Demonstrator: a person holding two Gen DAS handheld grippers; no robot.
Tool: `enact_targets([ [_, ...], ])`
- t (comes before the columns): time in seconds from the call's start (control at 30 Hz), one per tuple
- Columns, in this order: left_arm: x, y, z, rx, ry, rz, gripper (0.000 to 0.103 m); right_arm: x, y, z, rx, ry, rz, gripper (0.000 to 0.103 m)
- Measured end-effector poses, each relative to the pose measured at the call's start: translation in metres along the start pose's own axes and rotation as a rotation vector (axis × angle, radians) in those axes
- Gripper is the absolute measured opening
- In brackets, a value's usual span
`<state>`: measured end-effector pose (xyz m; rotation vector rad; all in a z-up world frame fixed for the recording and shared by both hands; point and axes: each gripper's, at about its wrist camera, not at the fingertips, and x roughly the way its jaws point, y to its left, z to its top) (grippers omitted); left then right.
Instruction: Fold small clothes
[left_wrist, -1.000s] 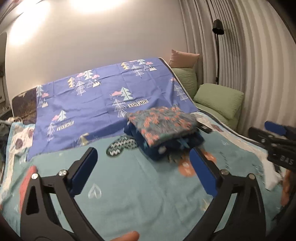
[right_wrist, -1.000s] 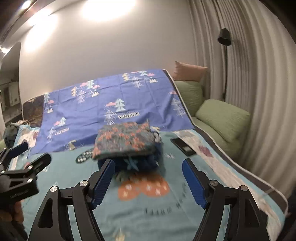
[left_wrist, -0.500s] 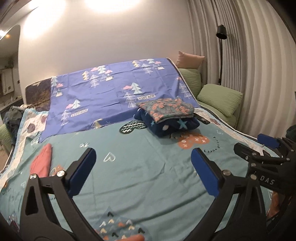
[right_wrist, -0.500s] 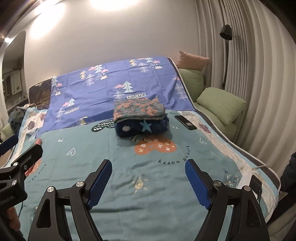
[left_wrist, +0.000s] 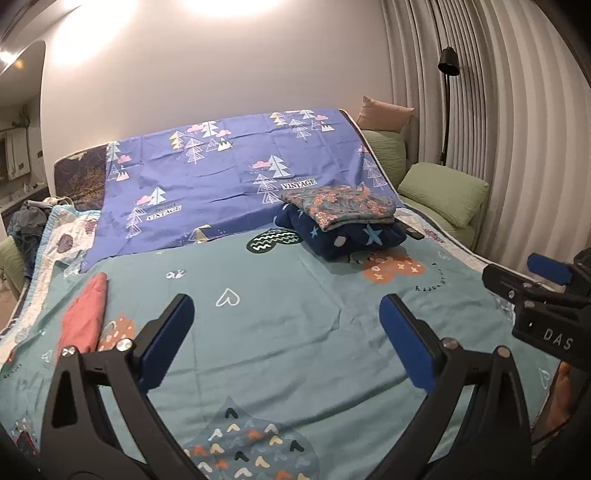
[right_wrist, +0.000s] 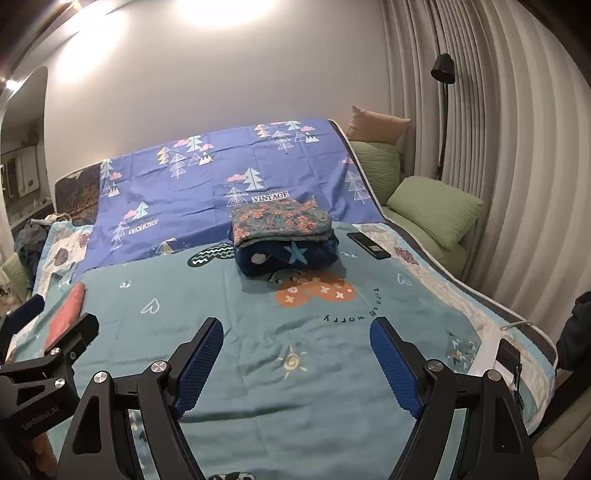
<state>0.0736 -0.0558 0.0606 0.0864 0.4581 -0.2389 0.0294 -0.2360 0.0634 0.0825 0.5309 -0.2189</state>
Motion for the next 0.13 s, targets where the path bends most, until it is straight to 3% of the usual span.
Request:
enact_targets([
  [0.13, -0.0025, 0.0005, 0.001, -0.01, -0.006, -0.005, 0.1, -0.0014, 0.0025, -0.0009, -0.008, -0.003, -0.005, 0.084],
])
